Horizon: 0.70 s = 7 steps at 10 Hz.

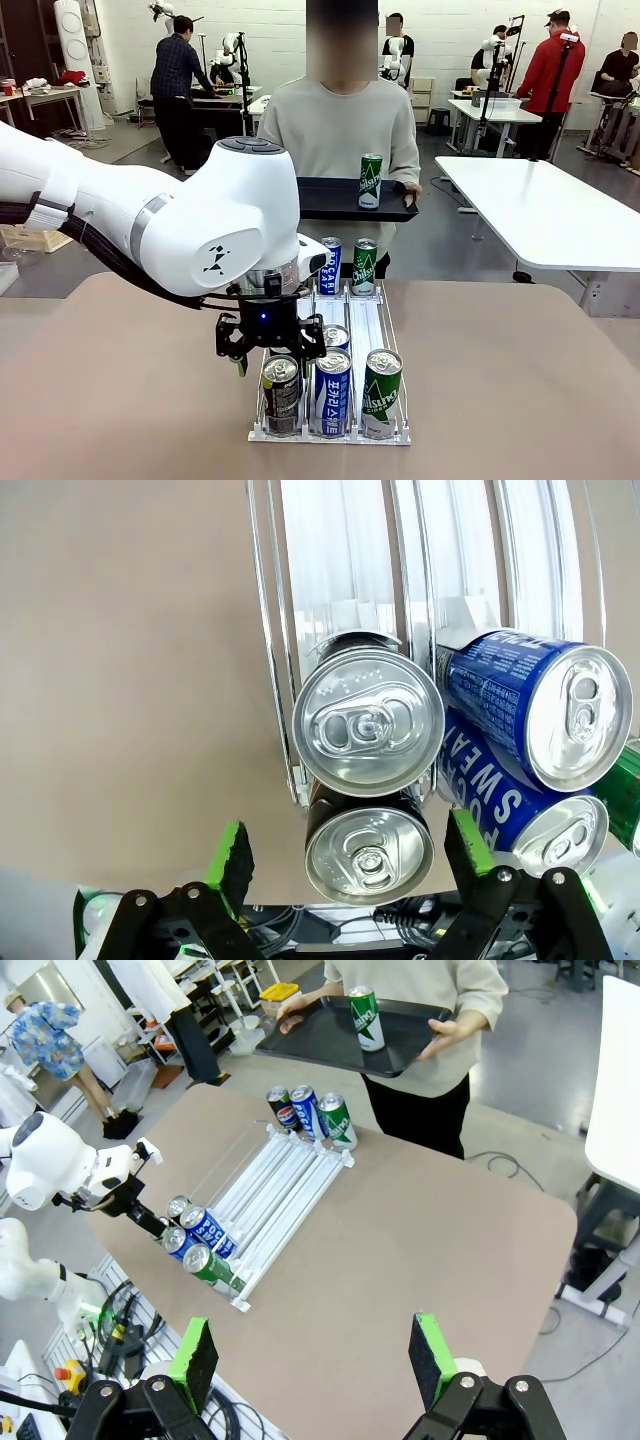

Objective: Retrieve and hand over the desired beverage to the person.
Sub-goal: Pick up another can of the same type that the person held from the Automatic Can Dispenser.

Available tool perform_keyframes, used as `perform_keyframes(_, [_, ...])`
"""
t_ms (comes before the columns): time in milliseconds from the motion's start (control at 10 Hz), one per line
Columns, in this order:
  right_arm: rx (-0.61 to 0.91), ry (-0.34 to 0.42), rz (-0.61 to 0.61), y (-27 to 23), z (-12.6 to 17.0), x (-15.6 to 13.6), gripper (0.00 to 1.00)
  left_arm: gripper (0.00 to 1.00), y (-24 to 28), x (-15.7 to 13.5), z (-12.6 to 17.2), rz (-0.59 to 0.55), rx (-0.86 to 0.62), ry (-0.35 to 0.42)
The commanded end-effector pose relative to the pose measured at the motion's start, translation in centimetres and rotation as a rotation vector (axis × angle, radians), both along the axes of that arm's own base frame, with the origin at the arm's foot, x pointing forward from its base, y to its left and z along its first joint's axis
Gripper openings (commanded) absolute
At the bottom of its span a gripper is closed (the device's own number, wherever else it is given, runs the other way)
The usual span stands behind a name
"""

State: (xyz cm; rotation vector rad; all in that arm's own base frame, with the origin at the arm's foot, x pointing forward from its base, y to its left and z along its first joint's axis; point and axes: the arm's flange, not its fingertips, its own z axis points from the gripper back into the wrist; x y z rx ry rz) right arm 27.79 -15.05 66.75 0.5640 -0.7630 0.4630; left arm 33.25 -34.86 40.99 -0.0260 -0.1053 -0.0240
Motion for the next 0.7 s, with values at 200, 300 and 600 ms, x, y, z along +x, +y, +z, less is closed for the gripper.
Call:
perform_keyframes(200, [-0.003,0.006,-0.003,-0.14,0.07,0.32,1.00,1.00,-0.21,-0.22,-0.34,0.047,0.004,-0.008])
perform_keyframes(300, [-0.003,0.006,-0.003,-0.14,0.07,0.32,1.00,1.00,-0.23,-0.20,-0.38,0.046,0.003,-0.006])
perform_keyframes(600, [-0.003,0.006,-0.003,-0.14,0.07,0.32,1.00,1.00,0.07,-0.07,-0.63,0.047,0.005,0.001])
